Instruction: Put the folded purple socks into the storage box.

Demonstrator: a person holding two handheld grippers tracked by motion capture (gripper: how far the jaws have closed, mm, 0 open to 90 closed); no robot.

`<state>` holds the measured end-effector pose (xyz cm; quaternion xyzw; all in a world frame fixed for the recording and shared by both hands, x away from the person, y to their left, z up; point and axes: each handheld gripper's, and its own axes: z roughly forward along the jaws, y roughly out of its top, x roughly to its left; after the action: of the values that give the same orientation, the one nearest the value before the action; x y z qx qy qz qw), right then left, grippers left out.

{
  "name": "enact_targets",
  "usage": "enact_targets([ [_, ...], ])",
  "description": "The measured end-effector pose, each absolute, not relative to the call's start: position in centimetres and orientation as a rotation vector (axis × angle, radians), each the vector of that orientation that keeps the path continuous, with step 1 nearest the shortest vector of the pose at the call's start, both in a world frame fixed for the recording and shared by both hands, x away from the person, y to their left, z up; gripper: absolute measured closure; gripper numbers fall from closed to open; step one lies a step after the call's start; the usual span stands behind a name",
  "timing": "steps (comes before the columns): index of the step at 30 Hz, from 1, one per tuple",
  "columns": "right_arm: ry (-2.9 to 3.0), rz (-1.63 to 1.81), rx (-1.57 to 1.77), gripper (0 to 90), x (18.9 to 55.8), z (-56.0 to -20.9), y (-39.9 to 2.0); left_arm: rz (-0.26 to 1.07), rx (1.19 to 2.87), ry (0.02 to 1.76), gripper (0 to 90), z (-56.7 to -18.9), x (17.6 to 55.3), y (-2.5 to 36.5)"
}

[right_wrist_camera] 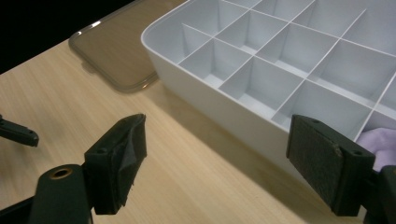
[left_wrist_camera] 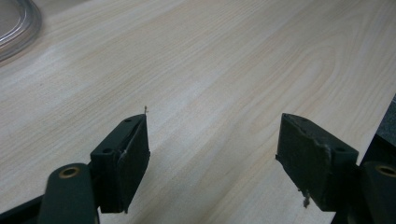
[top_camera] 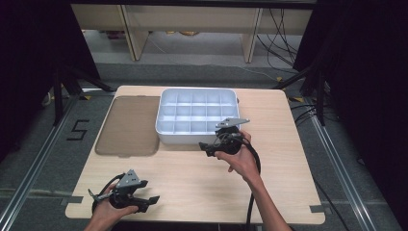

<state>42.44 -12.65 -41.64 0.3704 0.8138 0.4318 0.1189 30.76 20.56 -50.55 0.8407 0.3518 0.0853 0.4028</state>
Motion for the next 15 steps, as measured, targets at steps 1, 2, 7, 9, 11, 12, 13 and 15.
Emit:
enact_targets([
  [1,2.372,1.26,1.087,20.2,42.3,-41.7,-12.6,0.217,2.122,0.892,24.3,-50.5,30.8,20.6],
  [2,2.383,1.253,1.085,20.2,42.2,-41.7,-12.6,0.219,2.121,0.896,23.7,-50.5,30.8,20.6],
  [7,2.389,1.233,1.064,18.6,41.6,-41.9,-12.1,0.234,2.132,0.89,22.3,-50.4,30.7,20.7],
  [9,2.383,1.264,1.071,19.1,41.2,-41.9,-12.0,0.234,2.122,0.889,22.3,-50.5,30.7,20.5],
  [11,2.386,1.261,1.069,19.1,40.8,-41.9,-11.8,0.237,2.12,0.889,22.2,-50.5,30.7,20.5],
  [12,2.4,1.288,1.068,19.1,40.8,-42.0,-11.7,0.237,2.12,0.889,22.2,-50.5,30.7,20.5],
  [13,2.399,1.289,1.067,19.0,40.6,-42.0,-11.7,0.243,2.131,0.883,22.1,-50.5,30.8,20.6],
  [15,2.402,1.284,1.069,19.0,40.3,-42.2,-11.6,0.25,2.135,0.879,21.6,-50.4,30.8,20.6],
])
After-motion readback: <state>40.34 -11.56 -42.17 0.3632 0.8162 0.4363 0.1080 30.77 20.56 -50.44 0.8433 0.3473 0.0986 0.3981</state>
